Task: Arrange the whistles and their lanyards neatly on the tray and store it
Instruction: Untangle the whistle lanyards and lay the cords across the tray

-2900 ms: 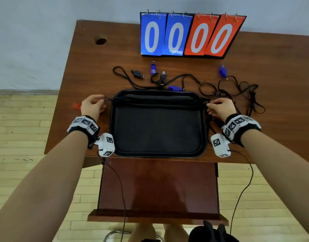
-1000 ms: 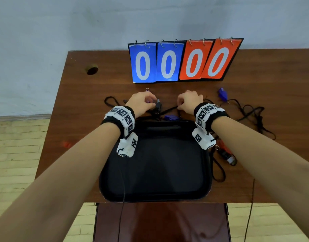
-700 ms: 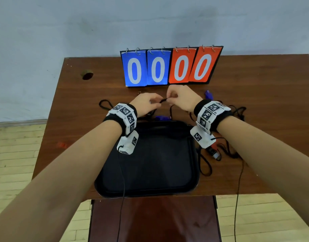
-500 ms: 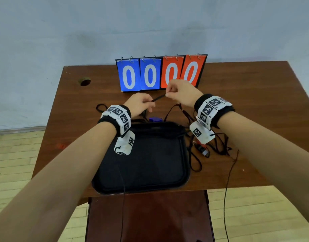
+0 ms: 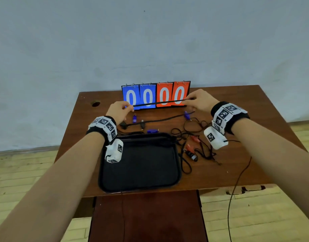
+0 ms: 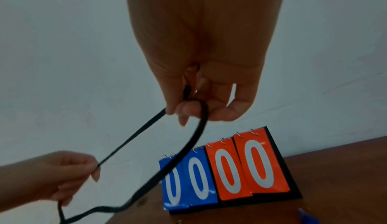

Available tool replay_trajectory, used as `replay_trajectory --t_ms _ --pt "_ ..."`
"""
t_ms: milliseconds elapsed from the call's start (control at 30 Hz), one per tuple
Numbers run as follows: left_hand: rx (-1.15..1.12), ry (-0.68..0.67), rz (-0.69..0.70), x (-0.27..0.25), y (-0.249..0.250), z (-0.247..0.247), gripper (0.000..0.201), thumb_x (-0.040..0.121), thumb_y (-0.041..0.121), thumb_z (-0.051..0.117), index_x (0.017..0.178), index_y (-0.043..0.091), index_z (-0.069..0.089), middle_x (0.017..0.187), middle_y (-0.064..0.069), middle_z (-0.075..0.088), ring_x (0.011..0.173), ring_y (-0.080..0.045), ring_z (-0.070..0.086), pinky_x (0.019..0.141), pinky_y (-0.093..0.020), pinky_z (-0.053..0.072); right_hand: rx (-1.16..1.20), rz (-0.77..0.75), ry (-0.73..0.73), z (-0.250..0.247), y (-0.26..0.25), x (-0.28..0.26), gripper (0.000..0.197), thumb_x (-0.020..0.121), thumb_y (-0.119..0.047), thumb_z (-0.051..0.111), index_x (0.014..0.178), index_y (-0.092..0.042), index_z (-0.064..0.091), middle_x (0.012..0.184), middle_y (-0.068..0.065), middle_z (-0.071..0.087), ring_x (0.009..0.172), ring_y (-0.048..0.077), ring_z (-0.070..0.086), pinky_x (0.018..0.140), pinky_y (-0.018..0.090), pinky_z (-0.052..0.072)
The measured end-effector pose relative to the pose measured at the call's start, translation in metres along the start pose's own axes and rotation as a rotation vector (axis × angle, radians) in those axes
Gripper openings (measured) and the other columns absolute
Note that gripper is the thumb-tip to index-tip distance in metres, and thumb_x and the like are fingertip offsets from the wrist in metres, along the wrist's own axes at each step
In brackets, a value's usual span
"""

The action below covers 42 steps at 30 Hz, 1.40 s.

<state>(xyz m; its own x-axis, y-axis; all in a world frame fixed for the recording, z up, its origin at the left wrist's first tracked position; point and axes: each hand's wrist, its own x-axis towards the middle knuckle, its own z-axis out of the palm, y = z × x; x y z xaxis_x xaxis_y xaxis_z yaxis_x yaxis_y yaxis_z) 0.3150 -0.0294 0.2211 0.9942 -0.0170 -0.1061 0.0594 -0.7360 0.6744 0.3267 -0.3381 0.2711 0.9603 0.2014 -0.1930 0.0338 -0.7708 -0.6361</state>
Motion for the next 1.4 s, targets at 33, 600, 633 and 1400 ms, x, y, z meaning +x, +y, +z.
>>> replay_trajectory --t_ms 33,600,633,1400 --pt "0.017 -0.004 -0.010 -0.003 0.002 -0.004 0.021 0.093 0.028 0.050 0.084 0.017 0.066 0.072 -0.001 0.062 0.055 -0.016 0.056 0.058 -0.025 0.042 0.048 -0.007 -0.012 -0.005 -0.003 -0.006 0.021 0.091 -0.023 0.061 0.101 -0.005 0.068 0.068 0.005 0.064 0.054 0.012 0.056 0.056 0.018 0.045" --pt "-0.356 -0.274 0.156 -0.054 0.109 -0.011 0.027 0.094 0.038 0.052 0.113 0.020 0.058 0.095 -0.001 0.066 0.082 -0.013 0.065 0.076 -0.022 0.052 0.100 -0.183 -0.055 0.004 -0.072 -0.055 0.021 0.086 -0.020 0.067 0.099 -0.005 0.070 0.087 -0.001 0.064 0.079 0.010 0.057 0.069 0.020 0.042" --pt "-0.350 -0.276 0.154 -0.056 0.111 -0.009 0.027 0.094 0.038 0.052 0.111 0.018 0.059 0.092 0.000 0.066 0.080 -0.012 0.064 0.073 -0.019 0.052 0.093 -0.186 -0.071 0.008 -0.073 -0.056 0.019 0.084 -0.020 0.068 0.097 -0.005 0.070 0.088 0.002 0.065 0.081 0.013 0.057 0.072 0.022 0.041" --pt "0.193 -0.093 -0.010 -0.083 -0.001 -0.010 0.028 0.089 0.040 0.058 0.075 0.017 0.054 0.077 0.000 0.058 0.073 -0.017 0.055 0.070 -0.027 0.044 0.102 -0.179 -0.281 0.079 -0.050 -0.046 0.023 0.094 -0.021 0.056 0.098 -0.004 0.071 0.059 -0.002 0.056 0.044 -0.001 0.048 0.061 0.018 0.040"
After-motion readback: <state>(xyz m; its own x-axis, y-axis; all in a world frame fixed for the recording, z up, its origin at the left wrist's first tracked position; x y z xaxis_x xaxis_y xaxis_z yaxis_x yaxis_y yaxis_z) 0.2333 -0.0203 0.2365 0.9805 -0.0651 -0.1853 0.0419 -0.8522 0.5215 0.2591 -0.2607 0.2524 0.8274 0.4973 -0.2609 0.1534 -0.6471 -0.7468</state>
